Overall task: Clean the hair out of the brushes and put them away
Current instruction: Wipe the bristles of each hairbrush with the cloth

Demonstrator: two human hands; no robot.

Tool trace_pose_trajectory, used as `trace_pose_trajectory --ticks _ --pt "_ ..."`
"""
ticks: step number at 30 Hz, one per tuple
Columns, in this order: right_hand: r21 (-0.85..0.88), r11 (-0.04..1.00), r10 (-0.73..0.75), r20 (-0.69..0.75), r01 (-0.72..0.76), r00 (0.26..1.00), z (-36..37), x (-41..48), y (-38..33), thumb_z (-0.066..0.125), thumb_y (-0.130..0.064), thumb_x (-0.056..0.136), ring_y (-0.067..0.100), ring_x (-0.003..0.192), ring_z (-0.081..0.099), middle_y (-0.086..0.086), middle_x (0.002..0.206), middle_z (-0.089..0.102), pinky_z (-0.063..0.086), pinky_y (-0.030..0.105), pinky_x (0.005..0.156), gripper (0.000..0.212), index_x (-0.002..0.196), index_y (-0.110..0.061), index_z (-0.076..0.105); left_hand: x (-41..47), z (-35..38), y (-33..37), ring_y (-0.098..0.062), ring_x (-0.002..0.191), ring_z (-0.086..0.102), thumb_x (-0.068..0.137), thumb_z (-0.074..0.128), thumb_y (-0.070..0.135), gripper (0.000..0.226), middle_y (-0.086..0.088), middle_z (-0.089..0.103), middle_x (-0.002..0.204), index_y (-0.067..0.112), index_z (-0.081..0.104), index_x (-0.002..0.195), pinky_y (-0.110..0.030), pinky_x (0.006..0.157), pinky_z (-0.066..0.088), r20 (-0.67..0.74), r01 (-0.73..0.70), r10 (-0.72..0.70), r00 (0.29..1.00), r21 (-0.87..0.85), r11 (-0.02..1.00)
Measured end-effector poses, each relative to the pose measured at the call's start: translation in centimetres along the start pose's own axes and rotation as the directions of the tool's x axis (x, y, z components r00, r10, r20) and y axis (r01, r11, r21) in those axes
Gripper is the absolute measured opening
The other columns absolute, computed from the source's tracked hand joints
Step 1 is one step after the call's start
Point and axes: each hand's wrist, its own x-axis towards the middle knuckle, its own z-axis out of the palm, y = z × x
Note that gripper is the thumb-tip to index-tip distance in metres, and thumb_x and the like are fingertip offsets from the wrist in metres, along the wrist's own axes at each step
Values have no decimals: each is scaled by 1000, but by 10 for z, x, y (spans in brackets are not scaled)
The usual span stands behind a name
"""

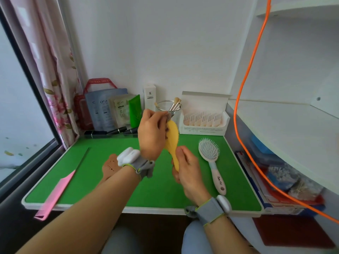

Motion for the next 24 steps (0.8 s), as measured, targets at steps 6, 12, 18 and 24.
trace_pose_trajectory --ticks 6,12,18,24 --pt "43 999 30 -64 -28 997 2 9 0 39 -24 103 9 38 25 0 55 33 20 14 37 29 82 -11 52 -50 2 4 -20 80 54 89 61 7 14 -4 54 86 10 73 97 -31 69 46 191 -173 167 967 16 985" --pt "55 993 104 -88 -100 991 -7 13 2 38 -18 103 8 37 28 3 62 39 19 16 36 26 79 -13 50 -21 -11 21 -8 55 58 93 56 15 17 12 62 61 22 66 80 -22 43 45 286 422 -316 905 -492 762" --pt "56 995 90 -55 -87 994 -2 6 5 41 -20 103 10 37 28 6 64 35 16 15 37 26 80 -9 46 -17 -14 4 -23 80 60 89 61 14 3 -2 65 82 15 64 89 -43 70 52 102 351 -336 936 -232 907" --pt "59 996 70 -56 -66 996 2 6 -2 40 -22 103 13 40 26 5 62 36 17 15 36 25 82 -8 47 -41 -9 -6 -32 84 51 85 68 18 20 -12 60 91 5 69 100 -43 72 44 96 -169 149 984 257 952"
